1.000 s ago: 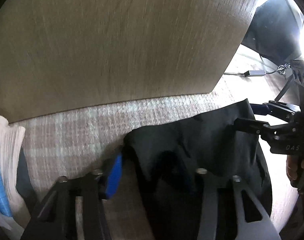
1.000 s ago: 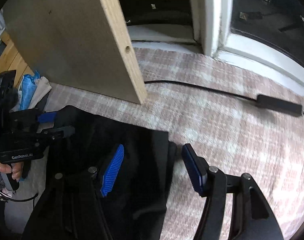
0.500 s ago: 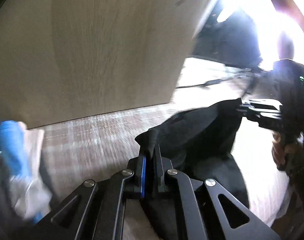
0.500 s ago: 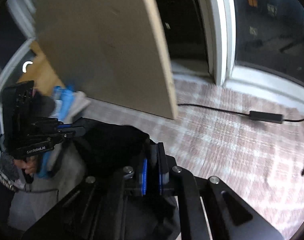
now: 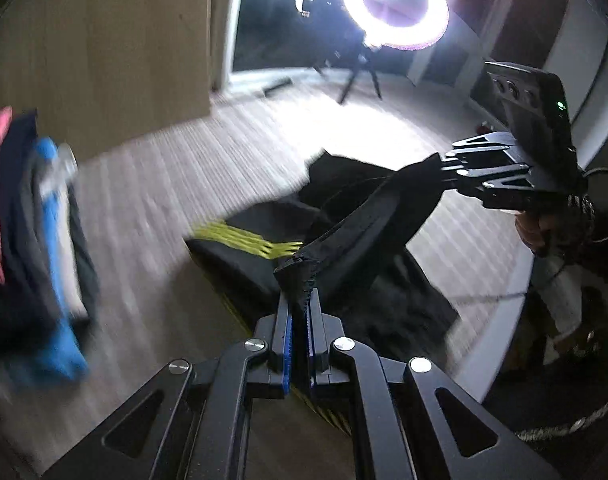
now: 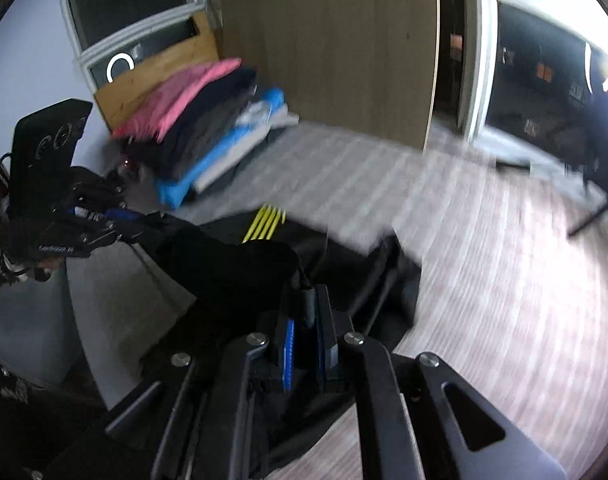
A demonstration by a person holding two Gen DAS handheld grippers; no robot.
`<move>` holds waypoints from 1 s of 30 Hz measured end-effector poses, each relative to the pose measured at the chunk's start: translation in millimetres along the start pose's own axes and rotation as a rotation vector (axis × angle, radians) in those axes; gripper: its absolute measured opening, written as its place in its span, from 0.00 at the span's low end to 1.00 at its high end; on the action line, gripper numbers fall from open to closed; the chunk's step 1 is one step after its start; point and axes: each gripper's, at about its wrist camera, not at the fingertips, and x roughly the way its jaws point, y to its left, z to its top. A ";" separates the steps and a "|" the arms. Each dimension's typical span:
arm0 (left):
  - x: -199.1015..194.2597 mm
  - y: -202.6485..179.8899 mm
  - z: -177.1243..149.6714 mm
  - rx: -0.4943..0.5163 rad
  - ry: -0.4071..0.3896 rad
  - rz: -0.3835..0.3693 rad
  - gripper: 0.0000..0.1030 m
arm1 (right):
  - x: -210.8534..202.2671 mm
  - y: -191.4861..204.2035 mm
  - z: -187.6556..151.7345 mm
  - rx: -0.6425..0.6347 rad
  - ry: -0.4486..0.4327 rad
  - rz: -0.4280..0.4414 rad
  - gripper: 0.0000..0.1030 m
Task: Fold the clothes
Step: 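Fold the pants over with both grippers onto the rest of the pants, then open both grippers and withdraw them from the folded pants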
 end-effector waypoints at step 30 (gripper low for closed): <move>-118.1 3.7 -59.1 -0.064 0.108 -0.166 0.52 | -129.5 -29.9 -57.8 0.338 -0.043 0.160 0.62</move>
